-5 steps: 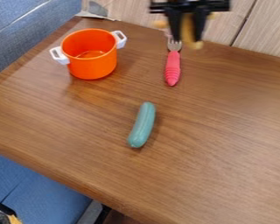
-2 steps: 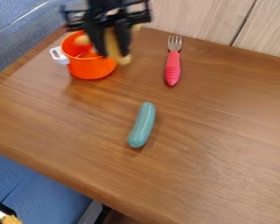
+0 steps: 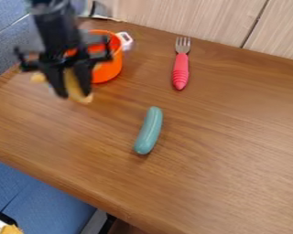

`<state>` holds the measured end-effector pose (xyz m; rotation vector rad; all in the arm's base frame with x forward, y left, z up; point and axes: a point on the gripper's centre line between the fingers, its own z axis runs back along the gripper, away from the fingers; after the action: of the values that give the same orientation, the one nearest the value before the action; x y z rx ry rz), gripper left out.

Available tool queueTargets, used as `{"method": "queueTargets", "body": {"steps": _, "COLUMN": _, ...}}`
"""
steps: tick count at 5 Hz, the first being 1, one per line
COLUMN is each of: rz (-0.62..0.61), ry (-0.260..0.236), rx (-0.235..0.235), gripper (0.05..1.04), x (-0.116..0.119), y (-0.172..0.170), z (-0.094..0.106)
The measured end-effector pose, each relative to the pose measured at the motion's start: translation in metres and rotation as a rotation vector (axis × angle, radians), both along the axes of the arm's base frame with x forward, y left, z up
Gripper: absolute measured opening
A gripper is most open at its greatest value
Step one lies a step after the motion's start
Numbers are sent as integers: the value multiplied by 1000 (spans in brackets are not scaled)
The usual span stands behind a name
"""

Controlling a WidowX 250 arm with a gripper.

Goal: Move the yellow object to the bottom left of the table

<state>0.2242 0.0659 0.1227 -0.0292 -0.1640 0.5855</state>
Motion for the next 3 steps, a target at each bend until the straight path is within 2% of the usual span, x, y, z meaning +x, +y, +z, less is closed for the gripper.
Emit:
{"method": "queueTargets", "body": {"steps": 1, "rz": 23, "ry": 49, "rx": 2, "gripper": 368, "x": -2, "y": 7, "z": -25}}
{"method": "queueTargets", "body": {"steps": 2, "rz": 43, "ry": 75, "rx": 9, "gripper": 413, "x": -1, "y": 10, "z": -36}}
{"method": "queueTargets", "body": {"steps": 3, "rz": 38, "ry": 95, "rx": 3, "gripper": 626, "x": -1, "y": 9, "z": -39}}
